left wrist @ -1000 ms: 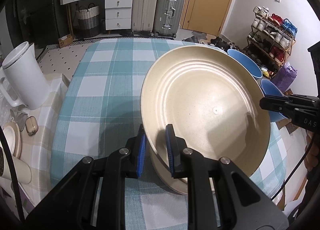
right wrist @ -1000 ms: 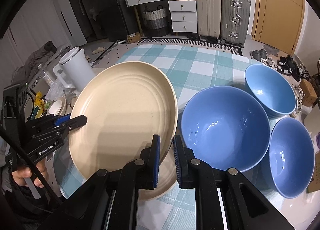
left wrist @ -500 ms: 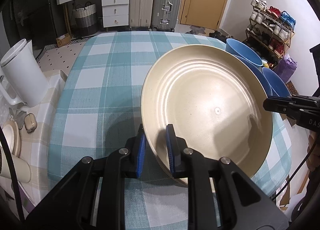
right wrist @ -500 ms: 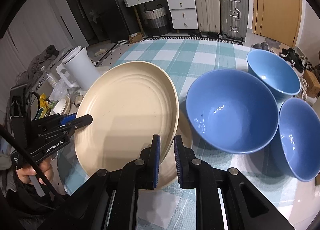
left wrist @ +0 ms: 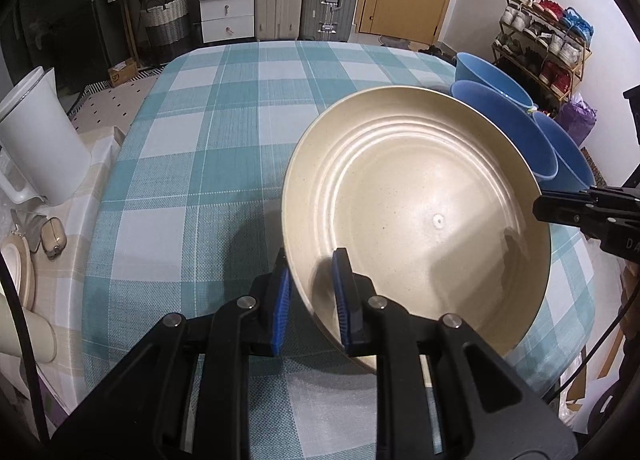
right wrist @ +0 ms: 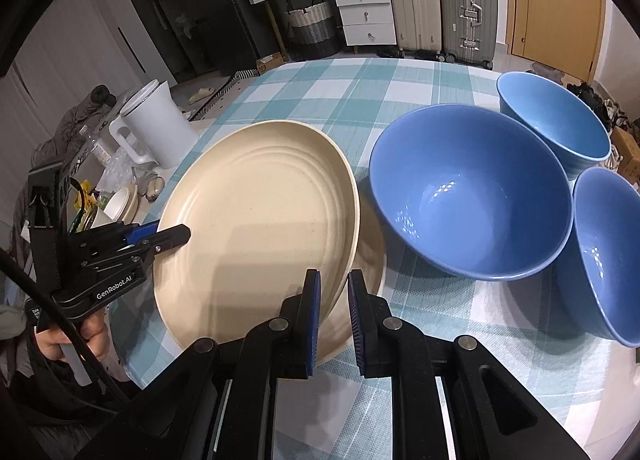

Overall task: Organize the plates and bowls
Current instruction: 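Lower the cream plates onto the cloth beside the blue bowls with both grippers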

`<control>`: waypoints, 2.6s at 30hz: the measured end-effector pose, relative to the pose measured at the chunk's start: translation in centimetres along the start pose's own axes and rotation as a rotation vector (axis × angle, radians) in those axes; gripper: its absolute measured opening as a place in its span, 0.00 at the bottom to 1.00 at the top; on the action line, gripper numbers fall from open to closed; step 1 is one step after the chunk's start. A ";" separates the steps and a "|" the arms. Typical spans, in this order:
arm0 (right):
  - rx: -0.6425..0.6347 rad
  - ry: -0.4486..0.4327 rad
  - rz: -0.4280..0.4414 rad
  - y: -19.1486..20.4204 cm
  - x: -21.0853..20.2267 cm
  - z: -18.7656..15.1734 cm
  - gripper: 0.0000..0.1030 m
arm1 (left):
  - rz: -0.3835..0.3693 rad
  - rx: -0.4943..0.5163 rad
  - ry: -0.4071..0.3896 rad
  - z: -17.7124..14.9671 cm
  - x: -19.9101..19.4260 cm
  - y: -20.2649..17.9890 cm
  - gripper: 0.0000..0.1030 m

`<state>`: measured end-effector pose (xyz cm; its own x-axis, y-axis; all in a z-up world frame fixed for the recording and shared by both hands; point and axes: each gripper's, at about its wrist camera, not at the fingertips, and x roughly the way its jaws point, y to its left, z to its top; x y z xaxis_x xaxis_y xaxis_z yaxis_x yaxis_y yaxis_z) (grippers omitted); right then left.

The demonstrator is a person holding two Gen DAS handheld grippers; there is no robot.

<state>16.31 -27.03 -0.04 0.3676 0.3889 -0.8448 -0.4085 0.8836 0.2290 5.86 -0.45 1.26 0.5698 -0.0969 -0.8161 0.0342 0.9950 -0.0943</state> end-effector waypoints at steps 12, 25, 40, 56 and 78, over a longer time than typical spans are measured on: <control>0.013 0.030 -0.010 -0.5 1.4 -1.3 0.15 | 0.026 0.026 0.017 -0.3 2.0 -0.4 0.16; 0.006 0.045 -0.048 -0.4 2.1 -1.7 0.15 | 0.058 0.056 0.024 -0.5 3.4 -1.2 0.17; -0.018 0.059 -0.089 -0.2 2.7 -2.1 0.15 | 0.103 0.107 0.031 -0.7 4.5 -2.1 0.20; -0.008 0.067 -0.097 -0.5 3.6 -2.1 0.15 | 0.146 0.158 0.041 -0.9 5.1 -2.8 0.21; -0.008 0.022 -0.019 0.0 1.2 -2.2 0.62 | -0.009 0.054 0.006 0.0 2.4 -1.5 0.76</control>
<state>14.88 -27.18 -2.09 0.3569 0.3663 -0.8594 -0.4084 0.8885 0.2091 7.18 -2.22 -0.58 0.5641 -0.1061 -0.8188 0.0835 0.9940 -0.0712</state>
